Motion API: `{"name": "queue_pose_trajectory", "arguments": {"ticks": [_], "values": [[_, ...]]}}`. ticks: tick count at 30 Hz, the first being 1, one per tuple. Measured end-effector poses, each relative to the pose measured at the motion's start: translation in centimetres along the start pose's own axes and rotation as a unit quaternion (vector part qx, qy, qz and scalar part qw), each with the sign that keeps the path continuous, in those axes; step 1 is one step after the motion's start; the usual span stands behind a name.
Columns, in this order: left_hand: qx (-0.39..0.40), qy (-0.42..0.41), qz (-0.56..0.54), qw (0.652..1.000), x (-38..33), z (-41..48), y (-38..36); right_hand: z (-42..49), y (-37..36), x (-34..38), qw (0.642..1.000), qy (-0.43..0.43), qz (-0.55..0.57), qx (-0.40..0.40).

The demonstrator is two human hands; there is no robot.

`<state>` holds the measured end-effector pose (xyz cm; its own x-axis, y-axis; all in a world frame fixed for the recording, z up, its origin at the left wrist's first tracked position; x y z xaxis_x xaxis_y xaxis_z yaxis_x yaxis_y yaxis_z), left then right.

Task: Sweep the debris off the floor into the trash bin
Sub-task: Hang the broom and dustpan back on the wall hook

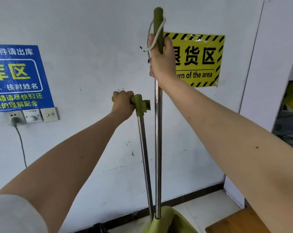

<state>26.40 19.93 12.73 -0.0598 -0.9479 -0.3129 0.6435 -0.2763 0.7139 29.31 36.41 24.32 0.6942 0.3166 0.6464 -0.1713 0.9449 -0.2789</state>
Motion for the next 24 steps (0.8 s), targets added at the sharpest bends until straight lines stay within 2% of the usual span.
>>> {"name": "queue_pose_trajectory", "arguments": {"ticks": [6, 12, 15, 20, 24], "values": [[-0.002, -0.073, -0.02, 0.997, -2.9, -0.9, 0.4, -0.7, -0.3, -0.8, 0.999, 0.031, -0.03, -0.029], [0.011, -0.075, -0.134, 0.988, -2.2, -1.2, 0.7, -1.3, -1.3, -0.8, 0.998, 0.039, -0.038, 0.026], [0.013, -0.062, -0.168, 0.984, -2.1, -1.8, 0.2, -1.7, -0.9, -0.9, 0.996, 0.064, -0.058, 0.008], [-0.018, -0.071, -0.161, 0.984, -2.1, -2.0, 0.3, -2.0, 0.0, -1.1, 0.989, 0.106, -0.093, -0.04], [-0.026, -0.076, -0.103, 0.991, -2.7, -1.4, 0.8, -2.1, 1.1, -0.4, 0.982, 0.146, -0.092, -0.082]]}}
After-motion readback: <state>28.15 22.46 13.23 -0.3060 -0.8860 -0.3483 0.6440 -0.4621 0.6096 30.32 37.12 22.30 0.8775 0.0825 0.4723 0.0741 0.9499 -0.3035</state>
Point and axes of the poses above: each hand's wrist, its own z-axis towards the middle knuckle, its own y-axis out of the back of the hand, x = y × z, the point moved 9 cm from there along z, towards the middle knuckle, and after that the axes turned 7 degrees about z, right-handed, at the moved point
